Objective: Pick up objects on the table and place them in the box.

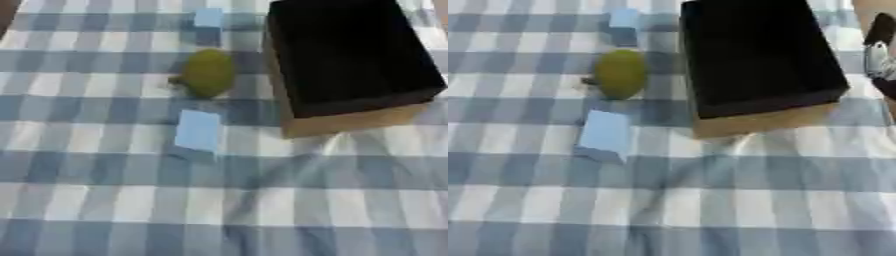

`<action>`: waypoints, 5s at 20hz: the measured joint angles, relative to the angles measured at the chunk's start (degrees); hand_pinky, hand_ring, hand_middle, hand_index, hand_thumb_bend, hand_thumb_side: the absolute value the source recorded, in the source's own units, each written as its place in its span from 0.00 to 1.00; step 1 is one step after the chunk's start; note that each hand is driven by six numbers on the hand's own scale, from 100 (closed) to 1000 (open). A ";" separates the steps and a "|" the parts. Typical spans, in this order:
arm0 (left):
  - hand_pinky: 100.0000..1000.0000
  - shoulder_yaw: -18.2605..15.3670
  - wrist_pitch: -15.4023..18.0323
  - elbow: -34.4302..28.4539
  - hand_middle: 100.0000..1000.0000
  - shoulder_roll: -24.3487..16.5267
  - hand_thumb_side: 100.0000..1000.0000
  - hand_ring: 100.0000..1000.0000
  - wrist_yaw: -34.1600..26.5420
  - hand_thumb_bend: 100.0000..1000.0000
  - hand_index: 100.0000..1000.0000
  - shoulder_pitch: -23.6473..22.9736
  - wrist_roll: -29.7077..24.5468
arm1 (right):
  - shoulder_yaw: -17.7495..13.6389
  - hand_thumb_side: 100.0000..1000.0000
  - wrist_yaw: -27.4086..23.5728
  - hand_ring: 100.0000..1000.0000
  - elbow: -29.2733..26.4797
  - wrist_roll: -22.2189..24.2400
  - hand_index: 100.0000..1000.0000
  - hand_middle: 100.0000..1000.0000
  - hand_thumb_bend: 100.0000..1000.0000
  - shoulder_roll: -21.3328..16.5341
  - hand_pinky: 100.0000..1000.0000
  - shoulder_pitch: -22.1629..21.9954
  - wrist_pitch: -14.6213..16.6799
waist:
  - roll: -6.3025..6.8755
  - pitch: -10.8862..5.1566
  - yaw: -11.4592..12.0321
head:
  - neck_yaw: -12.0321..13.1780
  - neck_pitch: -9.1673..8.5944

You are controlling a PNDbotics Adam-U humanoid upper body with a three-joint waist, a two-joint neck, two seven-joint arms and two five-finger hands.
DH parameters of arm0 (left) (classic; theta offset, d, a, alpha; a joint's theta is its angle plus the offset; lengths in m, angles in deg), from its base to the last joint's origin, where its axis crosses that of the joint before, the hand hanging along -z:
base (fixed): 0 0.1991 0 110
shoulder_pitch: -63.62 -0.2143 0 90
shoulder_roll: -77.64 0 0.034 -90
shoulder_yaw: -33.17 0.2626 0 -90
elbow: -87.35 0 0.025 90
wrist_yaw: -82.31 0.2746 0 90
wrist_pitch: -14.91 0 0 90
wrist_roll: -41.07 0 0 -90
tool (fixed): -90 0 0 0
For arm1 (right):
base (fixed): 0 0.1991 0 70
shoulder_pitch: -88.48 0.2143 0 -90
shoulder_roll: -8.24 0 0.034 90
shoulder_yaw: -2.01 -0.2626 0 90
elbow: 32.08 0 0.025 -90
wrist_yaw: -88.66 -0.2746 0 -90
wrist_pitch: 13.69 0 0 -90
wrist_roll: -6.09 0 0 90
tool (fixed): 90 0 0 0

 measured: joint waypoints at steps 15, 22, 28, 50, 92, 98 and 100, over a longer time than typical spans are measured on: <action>0.83 1.66 -1.24 0.00 0.80 0.00 0.62 0.83 1.73 0.17 0.92 1.59 -3.21 | 0.01 0.37 0.00 0.94 0.00 0.00 0.89 0.65 0.00 -0.07 0.89 0.04 -0.06 | 0.00 0.00 0.10 | 0.09 0.00; 0.83 5.42 -2.93 -0.02 0.78 -0.04 0.65 0.83 2.83 0.28 0.90 6.42 -7.46 | 0.11 0.38 0.00 0.94 0.00 0.30 0.89 0.64 0.00 -0.14 0.88 0.00 0.03 | 0.00 -0.68 0.11 | 0.21 0.46; 0.86 11.32 -5.71 -0.03 0.80 0.63 0.64 0.85 2.83 0.32 0.90 12.80 -12.49 | 0.54 0.38 -0.01 0.93 0.00 0.79 0.89 0.63 0.00 -0.21 0.88 -0.04 0.07 | 0.09 -1.30 0.19 | 0.25 0.66; 0.95 31.48 -22.19 -0.10 0.80 11.20 0.38 0.91 3.10 0.55 0.93 31.67 -31.80 | 1.07 0.41 -0.22 0.93 0.00 1.72 0.89 0.62 0.00 -0.72 0.88 -1.06 -0.36 | 1.27 -2.63 1.47 | -1.53 2.98; 0.92 30.96 -30.59 19.84 0.78 24.52 0.34 0.86 23.79 0.58 0.90 29.62 -41.84 | 1.70 0.41 -2.62 0.96 0.00 4.77 0.89 0.57 0.00 1.36 0.88 -1.98 -0.85 | 1.97 -2.72 -0.03 | -0.25 3.95; 0.90 31.28 -29.17 22.66 0.77 25.26 0.34 0.85 24.55 0.58 0.89 29.14 -42.05 | 1.76 0.41 -2.93 0.97 0.00 4.88 0.89 0.57 0.00 1.90 0.88 -1.98 -0.96 | 2.02 -2.71 -0.29 | 0.00 3.95; 0.90 31.29 -28.74 23.24 0.76 25.32 0.35 0.85 24.78 0.59 0.89 29.06 -42.32 | 1.76 0.41 -3.01 0.97 0.00 4.90 0.89 0.57 0.00 2.02 0.88 -1.98 -0.98 | 2.02 -2.70 -0.34 | 0.05 3.95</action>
